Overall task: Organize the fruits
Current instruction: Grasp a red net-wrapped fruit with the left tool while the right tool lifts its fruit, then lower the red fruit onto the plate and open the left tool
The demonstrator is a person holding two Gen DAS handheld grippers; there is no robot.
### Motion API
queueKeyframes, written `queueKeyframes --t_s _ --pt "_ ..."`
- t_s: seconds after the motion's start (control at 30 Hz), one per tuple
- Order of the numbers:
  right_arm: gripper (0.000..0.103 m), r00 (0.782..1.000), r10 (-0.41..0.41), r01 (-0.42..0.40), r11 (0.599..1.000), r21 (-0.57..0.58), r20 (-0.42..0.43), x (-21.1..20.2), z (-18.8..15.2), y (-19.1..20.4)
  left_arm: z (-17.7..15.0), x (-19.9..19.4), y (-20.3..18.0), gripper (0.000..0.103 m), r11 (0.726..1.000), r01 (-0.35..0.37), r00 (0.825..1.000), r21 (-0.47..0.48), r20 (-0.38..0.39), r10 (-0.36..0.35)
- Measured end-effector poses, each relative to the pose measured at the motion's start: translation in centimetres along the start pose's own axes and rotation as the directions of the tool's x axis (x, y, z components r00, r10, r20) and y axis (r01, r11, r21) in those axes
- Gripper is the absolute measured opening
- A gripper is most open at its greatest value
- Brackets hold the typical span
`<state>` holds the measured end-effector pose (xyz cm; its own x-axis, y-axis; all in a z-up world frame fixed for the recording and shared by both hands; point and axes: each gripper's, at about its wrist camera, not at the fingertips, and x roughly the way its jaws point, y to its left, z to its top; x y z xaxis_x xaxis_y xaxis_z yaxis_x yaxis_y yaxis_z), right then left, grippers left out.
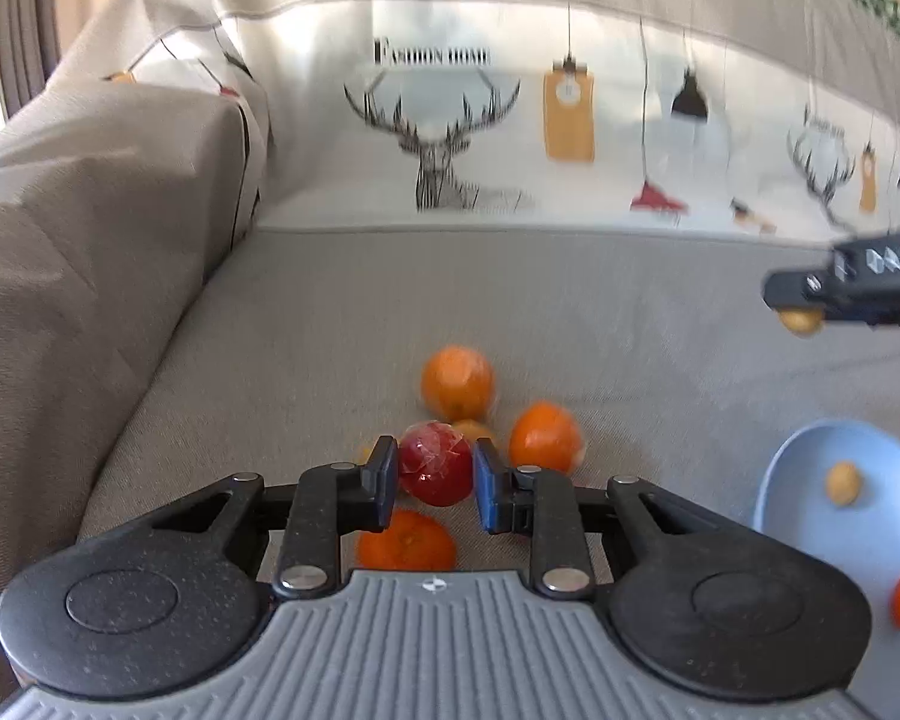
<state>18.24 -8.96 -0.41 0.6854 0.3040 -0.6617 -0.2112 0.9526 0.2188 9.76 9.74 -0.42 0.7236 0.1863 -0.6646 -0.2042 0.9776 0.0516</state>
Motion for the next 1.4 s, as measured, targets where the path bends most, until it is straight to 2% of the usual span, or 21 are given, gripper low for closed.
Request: queueKeyframes --t_s 0.23,0.4,0.63,0.9,1.1,1.4 --pt "0.028 0.997 0.043 -0.042 0.999 -0.024 0.065 -7.0 -1.2 -0.4 0.3 -3.8 -0.6 0.029 0.997 0.081 0.991 0.001 0.108 -0.080" --pt "0.028 0.995 0.054 -0.049 0.997 -0.051 0.087 -11.6 -3.5 -1.1 0.1 -6.5 -1.5 0.029 0.992 0.127 0.984 0.002 0.127 -0.126" --pt "0.028 0.997 0.014 -0.012 0.999 -0.032 0.070 -15.1 -7.4 -3.6 -1.0 -9.9 -2.6 0.029 0.982 0.190 0.973 -0.017 0.137 -0.186" --pt "0.028 0.999 -0.023 0.025 0.999 -0.044 0.039 -16.4 -10.3 -6.1 -3.0 -12.1 -6.2 0.029 0.965 0.241 0.962 0.104 0.109 -0.252" --pt "0.028 0.998 -0.037 0.036 0.999 0.035 0.042 -15.9 -10.2 -7.3 -4.6 -11.6 -9.0 0.029 0.941 0.258 0.958 0.220 0.067 -0.279" --pt "0.028 0.999 -0.029 0.028 0.999 0.020 0.031 -14.7 -10.2 -6.8 -4.6 -10.6 -8.9 0.029 0.937 0.287 0.952 0.200 0.045 -0.301"
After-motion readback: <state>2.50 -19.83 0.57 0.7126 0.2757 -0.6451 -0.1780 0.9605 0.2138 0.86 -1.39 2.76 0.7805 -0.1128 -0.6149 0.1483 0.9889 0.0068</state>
